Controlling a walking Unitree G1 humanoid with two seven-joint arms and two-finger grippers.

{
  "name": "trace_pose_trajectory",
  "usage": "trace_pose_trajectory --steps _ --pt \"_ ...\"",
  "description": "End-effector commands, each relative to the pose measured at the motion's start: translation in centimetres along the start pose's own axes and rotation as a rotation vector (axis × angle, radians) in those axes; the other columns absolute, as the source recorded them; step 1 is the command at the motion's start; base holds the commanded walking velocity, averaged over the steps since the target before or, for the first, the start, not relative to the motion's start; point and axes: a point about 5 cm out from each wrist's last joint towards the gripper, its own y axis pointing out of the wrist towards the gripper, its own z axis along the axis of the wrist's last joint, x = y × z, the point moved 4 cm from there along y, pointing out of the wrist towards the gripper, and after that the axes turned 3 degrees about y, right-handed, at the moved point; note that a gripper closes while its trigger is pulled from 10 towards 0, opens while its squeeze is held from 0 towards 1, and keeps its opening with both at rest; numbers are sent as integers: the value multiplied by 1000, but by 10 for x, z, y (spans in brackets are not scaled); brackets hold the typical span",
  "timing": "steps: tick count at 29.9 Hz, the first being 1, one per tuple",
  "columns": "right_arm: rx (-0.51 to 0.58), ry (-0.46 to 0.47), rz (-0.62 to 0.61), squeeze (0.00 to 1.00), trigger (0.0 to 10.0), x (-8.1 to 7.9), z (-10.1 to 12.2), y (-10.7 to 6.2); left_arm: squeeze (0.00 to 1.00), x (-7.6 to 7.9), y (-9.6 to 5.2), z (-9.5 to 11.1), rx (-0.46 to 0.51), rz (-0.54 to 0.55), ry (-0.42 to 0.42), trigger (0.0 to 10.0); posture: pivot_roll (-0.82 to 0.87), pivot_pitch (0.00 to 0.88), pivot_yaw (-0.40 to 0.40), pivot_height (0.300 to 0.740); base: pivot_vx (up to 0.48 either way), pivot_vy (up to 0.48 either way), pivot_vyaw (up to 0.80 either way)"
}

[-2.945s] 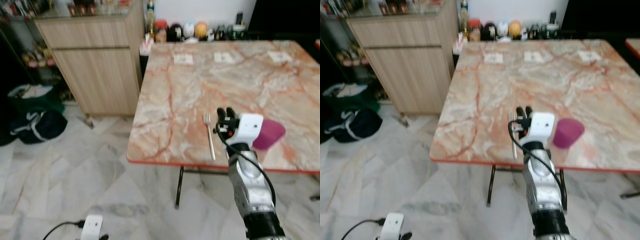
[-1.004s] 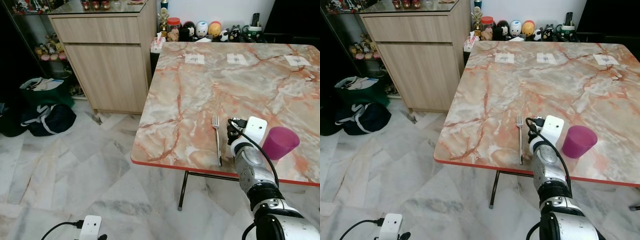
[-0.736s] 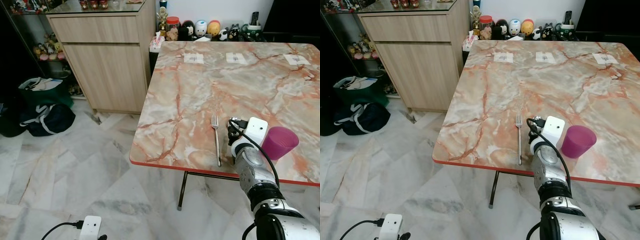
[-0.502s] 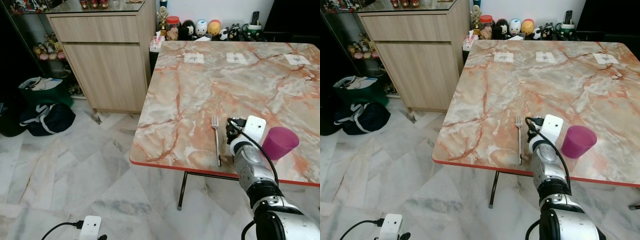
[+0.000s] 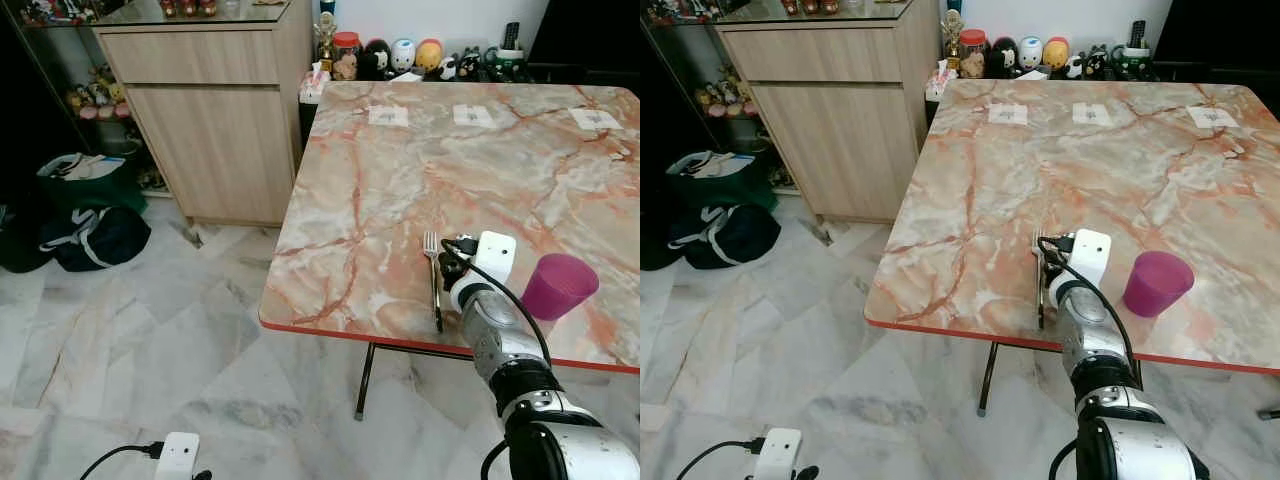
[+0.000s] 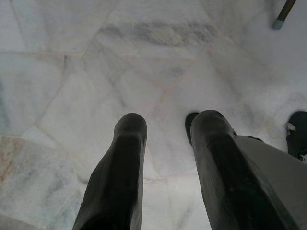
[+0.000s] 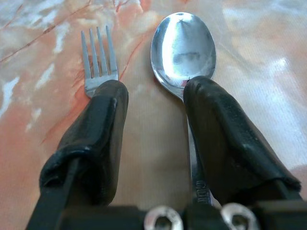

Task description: Setting the table

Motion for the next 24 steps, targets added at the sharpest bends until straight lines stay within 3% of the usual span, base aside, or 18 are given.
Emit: trace_pose_trajectory --steps 1,24 --pt "-30 -10 -2 0 10000 -1 -7 0 0 -3 -3 -13 -46 6 -21 10000 -41 82 35 740 0 0 0" --pt "-108 -25 -85 0 10000 15 -29 -4 0 7 -1 -13 -53 -5 -23 10000 -38 86 36 740 0 0 0"
